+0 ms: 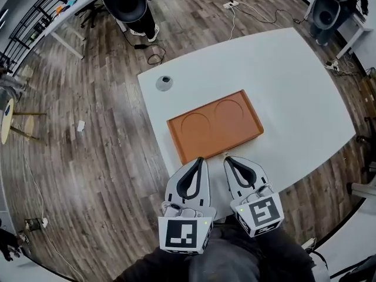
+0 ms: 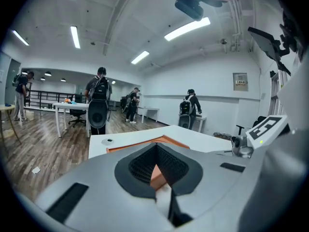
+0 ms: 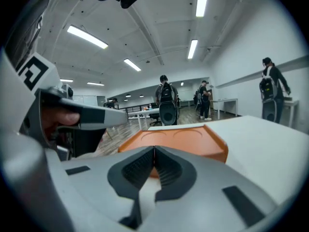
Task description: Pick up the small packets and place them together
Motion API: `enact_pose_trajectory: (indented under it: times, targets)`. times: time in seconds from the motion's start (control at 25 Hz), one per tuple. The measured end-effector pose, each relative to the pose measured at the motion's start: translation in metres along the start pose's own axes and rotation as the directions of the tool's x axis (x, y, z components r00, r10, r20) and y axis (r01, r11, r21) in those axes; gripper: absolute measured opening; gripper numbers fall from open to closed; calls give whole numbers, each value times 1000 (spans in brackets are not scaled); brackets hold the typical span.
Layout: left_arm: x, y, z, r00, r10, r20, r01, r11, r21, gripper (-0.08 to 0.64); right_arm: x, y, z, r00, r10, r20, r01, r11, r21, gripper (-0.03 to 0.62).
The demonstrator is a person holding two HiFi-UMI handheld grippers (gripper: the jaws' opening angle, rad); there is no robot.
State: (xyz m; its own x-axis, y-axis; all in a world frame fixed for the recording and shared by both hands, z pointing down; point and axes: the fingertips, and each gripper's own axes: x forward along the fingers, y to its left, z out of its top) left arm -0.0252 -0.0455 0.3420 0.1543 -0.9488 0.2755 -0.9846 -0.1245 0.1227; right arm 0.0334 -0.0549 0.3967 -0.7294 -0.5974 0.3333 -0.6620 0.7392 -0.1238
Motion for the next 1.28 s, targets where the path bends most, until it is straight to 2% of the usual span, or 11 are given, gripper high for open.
enact_pose_trajectory:
  times: [0.12,0.24,0.44,0.56,0.68,0.96,1.28]
  targets:
    - [3,3,-16,999,-4,-39,4,1000,-2,-3,4,2,-30,999,-6,-50,8,999,41,5]
    - [-3,8,-25,999,-3,-53,4,1000,11,-3,5,6,-43,997,-26,-76,30,998,52,5]
    - [-1,10,-22,999,12,-51,-11,1000,20,-3,7,-7,-46,993,-56,-100,61,997,54,8]
    - [2,15,-25,998,23,-66,-22,1000,19,-3,13,-11,-49,991,-69,-117,76,995,60,62]
    - [5,20,-26,997,29,-76,-28,999,16,-3,20,-14,-51,989,-68,-132,78,995,64,89]
    - [17,26,-32,995,30,-99,-29,1000,13,-3,35,-18,-60,985,-68,-161,81,994,75,89]
    - [20,26,-39,994,4,-111,-1,1000,25,-3,42,-22,-68,977,-119,-178,135,988,80,87]
